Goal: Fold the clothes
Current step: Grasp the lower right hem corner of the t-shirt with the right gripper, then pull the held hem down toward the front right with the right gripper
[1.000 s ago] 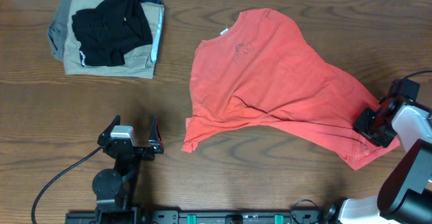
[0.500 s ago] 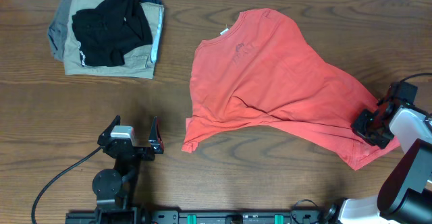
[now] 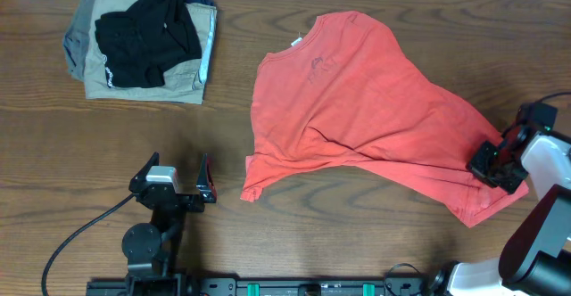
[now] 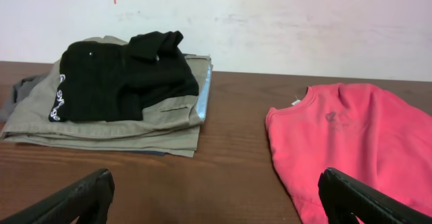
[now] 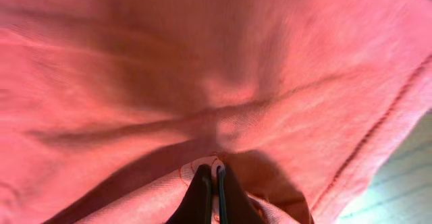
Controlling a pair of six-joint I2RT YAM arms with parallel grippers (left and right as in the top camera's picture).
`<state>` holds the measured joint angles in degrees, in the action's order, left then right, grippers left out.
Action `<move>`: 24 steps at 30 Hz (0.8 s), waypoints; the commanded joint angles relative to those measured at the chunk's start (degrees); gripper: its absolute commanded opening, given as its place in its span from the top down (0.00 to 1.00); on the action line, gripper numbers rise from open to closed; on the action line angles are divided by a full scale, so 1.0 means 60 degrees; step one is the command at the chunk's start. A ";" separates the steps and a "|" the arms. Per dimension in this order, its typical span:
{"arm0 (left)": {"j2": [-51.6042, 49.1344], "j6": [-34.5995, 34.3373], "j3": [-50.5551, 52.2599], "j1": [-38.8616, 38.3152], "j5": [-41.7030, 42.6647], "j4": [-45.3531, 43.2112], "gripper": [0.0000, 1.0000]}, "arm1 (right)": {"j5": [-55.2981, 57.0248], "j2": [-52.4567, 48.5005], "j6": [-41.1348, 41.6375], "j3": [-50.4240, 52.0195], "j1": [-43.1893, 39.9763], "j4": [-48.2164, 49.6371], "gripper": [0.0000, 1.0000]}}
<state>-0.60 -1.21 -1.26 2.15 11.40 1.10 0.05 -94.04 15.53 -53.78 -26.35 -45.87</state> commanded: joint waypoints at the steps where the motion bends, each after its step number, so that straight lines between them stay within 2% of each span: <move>1: 0.0062 0.0127 0.0171 0.0022 0.0091 0.0306 0.02 | 0.0157 0.0058 0.0335 -0.0525 -0.0036 -0.0426 0.99; 6: 0.0062 0.0127 0.0171 0.0022 0.0087 0.0306 0.02 | -0.0313 0.0692 0.0623 -0.0987 -0.0036 -0.1180 0.99; 13: 0.0062 0.0127 0.0171 0.0022 0.0087 0.0306 0.02 | -0.1461 0.2725 0.0597 -0.1049 -0.0036 -0.2288 0.99; 24: 0.0062 0.0124 0.0171 0.0022 0.0087 0.0306 0.02 | -0.2211 0.6164 -0.0280 -0.1013 -0.0033 -0.4772 0.99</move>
<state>-0.60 -1.23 -1.26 2.15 11.40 1.10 -11.60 -60.01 16.03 -58.96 -26.35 -73.36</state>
